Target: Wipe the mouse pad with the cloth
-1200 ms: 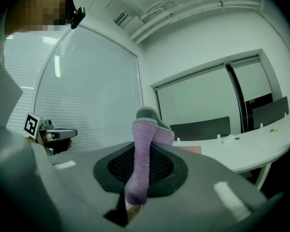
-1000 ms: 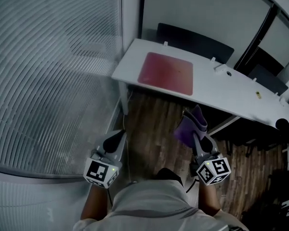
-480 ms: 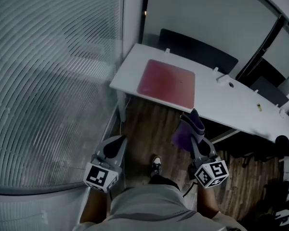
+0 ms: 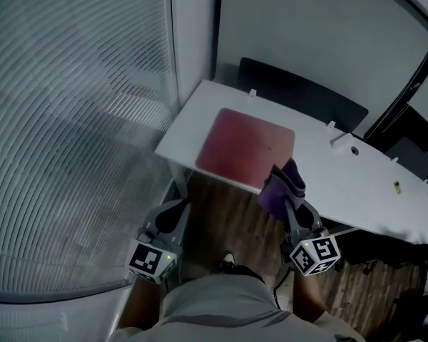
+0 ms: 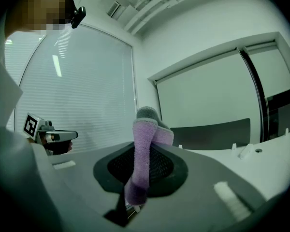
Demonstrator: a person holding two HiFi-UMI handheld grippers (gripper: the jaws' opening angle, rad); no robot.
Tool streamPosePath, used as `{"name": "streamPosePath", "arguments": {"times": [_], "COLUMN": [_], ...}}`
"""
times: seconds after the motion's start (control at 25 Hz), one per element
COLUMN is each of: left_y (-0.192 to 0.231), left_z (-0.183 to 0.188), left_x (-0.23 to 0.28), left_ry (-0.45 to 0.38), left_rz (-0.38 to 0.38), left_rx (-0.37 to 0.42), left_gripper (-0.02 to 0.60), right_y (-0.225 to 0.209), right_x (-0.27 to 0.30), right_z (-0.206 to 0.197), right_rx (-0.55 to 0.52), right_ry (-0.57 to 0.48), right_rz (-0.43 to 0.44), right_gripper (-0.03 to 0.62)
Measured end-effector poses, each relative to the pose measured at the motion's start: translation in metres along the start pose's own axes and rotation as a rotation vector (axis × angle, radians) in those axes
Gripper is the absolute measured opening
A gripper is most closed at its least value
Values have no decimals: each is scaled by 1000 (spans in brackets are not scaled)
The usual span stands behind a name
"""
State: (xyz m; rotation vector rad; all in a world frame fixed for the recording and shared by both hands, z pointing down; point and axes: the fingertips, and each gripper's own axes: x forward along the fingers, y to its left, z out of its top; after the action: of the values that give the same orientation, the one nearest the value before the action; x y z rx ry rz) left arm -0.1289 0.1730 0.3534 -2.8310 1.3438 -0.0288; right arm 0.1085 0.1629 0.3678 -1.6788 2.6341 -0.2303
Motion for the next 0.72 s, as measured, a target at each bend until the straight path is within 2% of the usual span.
{"name": "streamPosePath", "arguments": {"times": [0.16,0.44,0.72], "left_y": [0,3,32], "left_z": [8,-2,-21], "left_x": [58,140,200], "left_ry": [18,95,120], "left_rz": [2,-37,-83], "left_rx": [-19,-24,-40], "left_gripper": [2,2,2], "right_y": [-56,-126,-161], "right_x": [29,73,118], "right_z": [8,6,-24], "right_rx": [11,66,45], "right_ry": [-16,-32,102], "right_rz": [27,2,-26], "right_gripper": [46,46,46]}}
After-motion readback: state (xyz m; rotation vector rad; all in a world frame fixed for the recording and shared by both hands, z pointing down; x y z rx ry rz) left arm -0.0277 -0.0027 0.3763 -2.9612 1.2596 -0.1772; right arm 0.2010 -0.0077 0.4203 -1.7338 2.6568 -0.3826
